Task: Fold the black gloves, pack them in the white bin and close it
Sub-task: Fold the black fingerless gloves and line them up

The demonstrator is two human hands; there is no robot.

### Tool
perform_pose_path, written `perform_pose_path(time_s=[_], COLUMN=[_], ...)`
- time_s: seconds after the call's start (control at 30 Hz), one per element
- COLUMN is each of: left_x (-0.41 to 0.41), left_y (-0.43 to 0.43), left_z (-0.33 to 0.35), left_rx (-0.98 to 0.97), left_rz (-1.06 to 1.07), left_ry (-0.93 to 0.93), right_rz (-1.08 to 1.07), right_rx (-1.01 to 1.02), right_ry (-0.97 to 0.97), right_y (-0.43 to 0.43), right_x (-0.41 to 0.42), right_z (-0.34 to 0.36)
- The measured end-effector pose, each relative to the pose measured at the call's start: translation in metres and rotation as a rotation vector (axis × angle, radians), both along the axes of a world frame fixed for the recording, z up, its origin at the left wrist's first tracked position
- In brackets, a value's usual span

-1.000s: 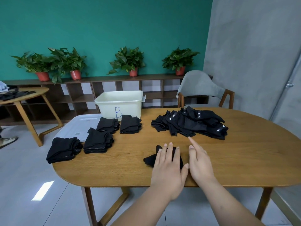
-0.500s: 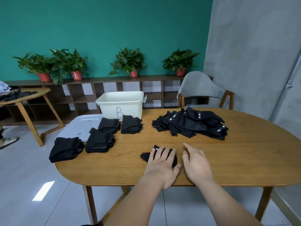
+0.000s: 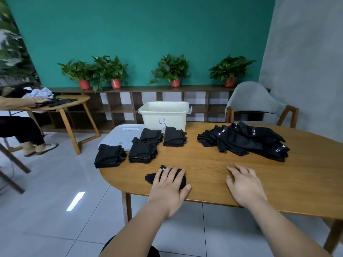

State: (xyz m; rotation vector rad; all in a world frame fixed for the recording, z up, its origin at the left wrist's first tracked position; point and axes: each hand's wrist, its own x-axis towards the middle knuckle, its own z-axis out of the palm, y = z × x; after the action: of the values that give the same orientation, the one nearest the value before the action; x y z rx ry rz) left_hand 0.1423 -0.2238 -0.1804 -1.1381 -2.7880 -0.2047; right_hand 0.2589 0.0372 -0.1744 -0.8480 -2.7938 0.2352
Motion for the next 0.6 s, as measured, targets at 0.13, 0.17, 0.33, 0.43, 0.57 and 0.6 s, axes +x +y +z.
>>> perform_pose_path(time_s=[0.13,0.17,0.33,0.43,0.57,0.6], left_x=[-0.016,-0.021,-0.05,-0.063,-0.073,-0.075], left_y=[-0.035,-0.044,-0.08,-0.093,-0.101,-0.102], left_z=[0.0,-0.001,-0.004,-0.003,-0.002,-0.002], left_rx=[-0.001,-0.002,0.011,0.012,0.011,0.01], left_rz=[0.035,0.04,0.067,0.078,0.084,0.084], left_ry=[0.013,0.021,0.048,0.05,0.041,0.039], right_rz=[0.005,0.003,0.0,0.003,0.006,0.006], right_rx=[-0.005,-0.007,-0.008,-0.004,0.005,0.007], right_ry=[-0.012,-0.015,-0.022,-0.023,-0.023,-0.021], right_y=[-0.001,-0.001,0.0,-0.001,0.0,0.0], right_x=[0.0,0.0,-0.001,-0.002,-0.002,-0.002], right_z=[0.0,0.0,-0.001,-0.001,-0.002,-0.002])
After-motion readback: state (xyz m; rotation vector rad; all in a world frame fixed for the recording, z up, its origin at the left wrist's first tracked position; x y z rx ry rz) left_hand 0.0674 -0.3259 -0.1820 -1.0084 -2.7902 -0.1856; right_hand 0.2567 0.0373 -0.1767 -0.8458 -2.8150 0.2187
